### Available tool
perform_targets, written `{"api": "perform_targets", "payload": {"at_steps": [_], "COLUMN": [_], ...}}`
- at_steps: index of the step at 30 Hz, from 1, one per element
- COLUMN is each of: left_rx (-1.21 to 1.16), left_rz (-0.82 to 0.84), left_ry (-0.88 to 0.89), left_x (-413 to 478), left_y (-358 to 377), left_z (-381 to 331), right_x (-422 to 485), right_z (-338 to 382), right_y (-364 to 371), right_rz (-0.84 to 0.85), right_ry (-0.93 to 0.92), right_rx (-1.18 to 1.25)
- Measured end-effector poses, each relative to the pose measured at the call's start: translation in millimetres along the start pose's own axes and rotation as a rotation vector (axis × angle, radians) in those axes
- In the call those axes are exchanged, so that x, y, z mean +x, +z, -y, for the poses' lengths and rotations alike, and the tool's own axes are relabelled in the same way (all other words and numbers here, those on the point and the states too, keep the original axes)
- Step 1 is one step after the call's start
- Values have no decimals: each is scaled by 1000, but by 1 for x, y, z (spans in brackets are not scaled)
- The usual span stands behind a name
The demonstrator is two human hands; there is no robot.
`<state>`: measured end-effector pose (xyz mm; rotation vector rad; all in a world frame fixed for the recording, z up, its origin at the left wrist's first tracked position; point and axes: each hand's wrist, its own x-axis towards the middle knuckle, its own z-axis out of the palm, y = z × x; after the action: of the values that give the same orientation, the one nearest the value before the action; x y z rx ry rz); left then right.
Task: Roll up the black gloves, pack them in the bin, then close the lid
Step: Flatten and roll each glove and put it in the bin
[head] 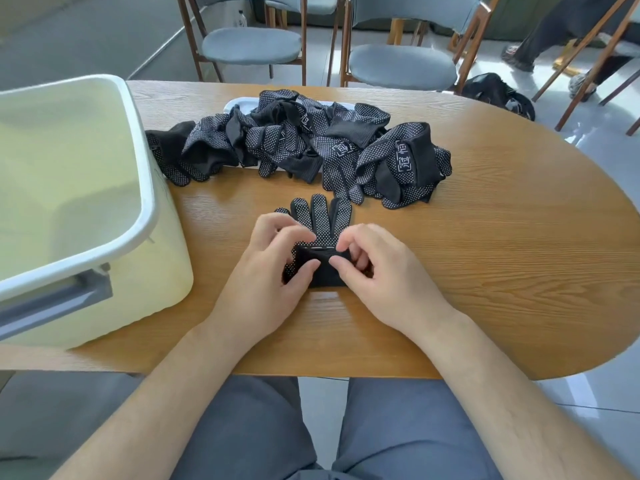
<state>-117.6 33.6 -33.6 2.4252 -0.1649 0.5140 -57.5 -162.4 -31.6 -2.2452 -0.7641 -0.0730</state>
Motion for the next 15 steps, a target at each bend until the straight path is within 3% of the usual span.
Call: {"api": "perform_targets", "payload": {"at_steps": [4, 6, 11, 15], "left_rx": [181, 199, 217, 176], "left_rz": [-45, -34, 111, 85], "left_ry": [156, 201, 101, 71], "left_x": [-4, -10, -21, -16], "left_y": [3, 1, -10, -10], "left_z": [6, 10, 11, 8], "right_x": [-5, -10, -16, -12], "right_z": [-6, -10, -18, -18], "right_y": [8, 5, 1, 1], "right_rz": [-135, -107, -27, -76], "right_ry": [-87, -156, -205, -202], "right_rx": [-100, -103, -138, -104]}}
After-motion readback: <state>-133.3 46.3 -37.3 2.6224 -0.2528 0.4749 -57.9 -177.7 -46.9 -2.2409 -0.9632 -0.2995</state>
